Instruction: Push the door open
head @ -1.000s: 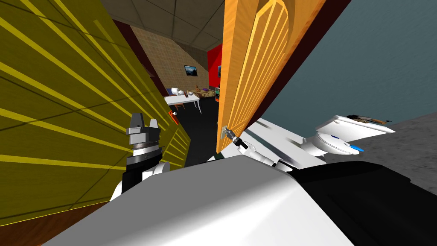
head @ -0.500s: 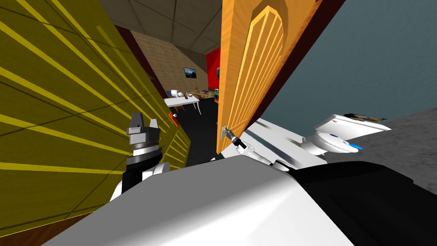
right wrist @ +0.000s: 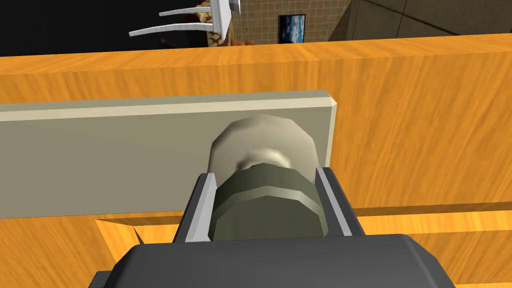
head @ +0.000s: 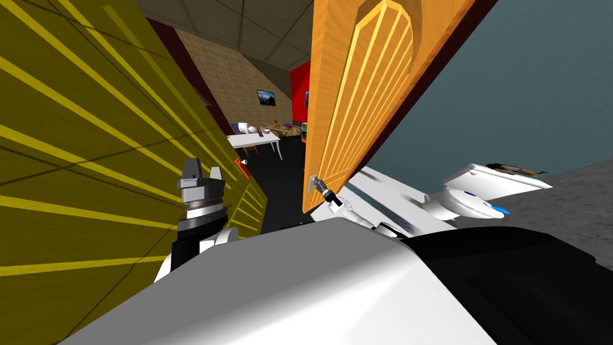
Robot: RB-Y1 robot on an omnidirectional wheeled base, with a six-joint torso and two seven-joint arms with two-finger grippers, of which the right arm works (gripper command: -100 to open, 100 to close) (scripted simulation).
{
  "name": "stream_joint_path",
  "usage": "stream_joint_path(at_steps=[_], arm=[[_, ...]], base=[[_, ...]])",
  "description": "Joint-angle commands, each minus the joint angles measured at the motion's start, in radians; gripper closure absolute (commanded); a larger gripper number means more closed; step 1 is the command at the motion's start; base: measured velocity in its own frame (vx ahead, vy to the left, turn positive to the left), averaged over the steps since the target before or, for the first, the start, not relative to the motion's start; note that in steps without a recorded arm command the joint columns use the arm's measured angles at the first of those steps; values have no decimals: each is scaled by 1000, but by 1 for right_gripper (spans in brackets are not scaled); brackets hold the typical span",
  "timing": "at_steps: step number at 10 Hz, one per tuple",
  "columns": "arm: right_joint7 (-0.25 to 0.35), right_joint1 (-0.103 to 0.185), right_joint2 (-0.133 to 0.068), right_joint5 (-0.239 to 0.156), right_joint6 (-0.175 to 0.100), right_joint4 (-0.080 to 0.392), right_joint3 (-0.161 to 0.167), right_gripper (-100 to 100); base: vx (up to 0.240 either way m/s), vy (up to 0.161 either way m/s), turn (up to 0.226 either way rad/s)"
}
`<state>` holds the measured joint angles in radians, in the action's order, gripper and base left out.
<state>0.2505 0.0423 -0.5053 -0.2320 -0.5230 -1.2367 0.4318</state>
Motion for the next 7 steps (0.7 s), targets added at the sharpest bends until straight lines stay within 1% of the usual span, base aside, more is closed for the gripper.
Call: stream_joint_path(at_steps=[1,2,3,5,7], arm=[[-25,21,18,1,13,10,-41,100],[-25,21,18,1,13,10,-41,100],[-40,32,39,5,19,23,-57,100],[-69,53,81,12,31,51,-88,100],[-100,76,125,20,43,80,-122,100]], base=[[90,41,-62],[59,29,-19],[55,24,-23],[78,35,-71],[121,39,-71]])
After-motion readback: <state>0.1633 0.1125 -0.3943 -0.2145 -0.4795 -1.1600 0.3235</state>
